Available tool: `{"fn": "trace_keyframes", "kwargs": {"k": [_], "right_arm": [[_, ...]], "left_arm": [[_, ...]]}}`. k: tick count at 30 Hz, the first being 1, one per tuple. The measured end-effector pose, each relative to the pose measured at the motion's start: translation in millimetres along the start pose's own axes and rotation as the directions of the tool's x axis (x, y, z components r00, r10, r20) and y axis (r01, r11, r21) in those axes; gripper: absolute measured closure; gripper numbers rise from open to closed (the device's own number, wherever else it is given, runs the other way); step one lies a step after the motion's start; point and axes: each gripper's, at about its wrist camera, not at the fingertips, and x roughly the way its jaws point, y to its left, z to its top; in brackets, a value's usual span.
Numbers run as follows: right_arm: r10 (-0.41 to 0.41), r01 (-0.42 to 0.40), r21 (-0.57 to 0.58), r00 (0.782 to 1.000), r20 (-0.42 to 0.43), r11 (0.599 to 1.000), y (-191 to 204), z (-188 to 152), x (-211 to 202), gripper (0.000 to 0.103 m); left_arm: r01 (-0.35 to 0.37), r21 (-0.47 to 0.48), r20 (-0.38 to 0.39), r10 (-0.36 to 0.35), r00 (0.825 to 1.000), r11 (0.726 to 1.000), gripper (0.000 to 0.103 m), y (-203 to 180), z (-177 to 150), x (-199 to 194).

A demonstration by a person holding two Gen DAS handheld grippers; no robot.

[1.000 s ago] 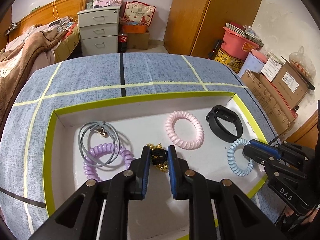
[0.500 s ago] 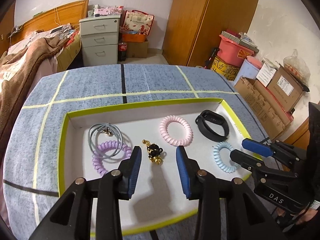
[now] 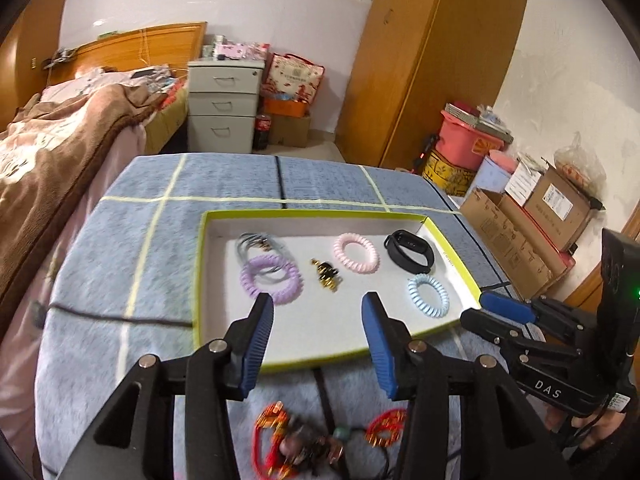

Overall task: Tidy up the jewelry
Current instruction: 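Grasp the red knotted ornament with the right tool while the left tool grasps the red tassel cord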

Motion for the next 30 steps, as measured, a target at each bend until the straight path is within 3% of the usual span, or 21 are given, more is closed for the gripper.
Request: {"fn": "trace_keyframes", "kwargs": {"k": [8,12,17,30], "right_arm": [[0.135,-0.135,0.005,0.99,-0.037,0.991,21,-21,9,0.064],[0.233,-0.235,-0.02,0.971,-0.061,0.972,36,-31,14,0.064],[0.269,-0.273,-0.057,0.961,-0.067,0.96,50,-35,17,0.064],[0.223,-0.236,-0.074,0.963,-0.148,0.969,60,-43,34,0.064]], "left_arm": [[-0.02,-0.067,0.022,0.022,1.0,0.998,0.054,25,-32,-30],[-0.038,-0.103,0.017,0.04,0.999,0.994,0.054,37,-45,-36],[-0.034,-0.155,0.015,0.037,0.999,0.987,0.054,48,-58,-42],[-0.046,-0.203,-0.012,0.044,0.999,0.978,0.053,69,-80,-42]]}}
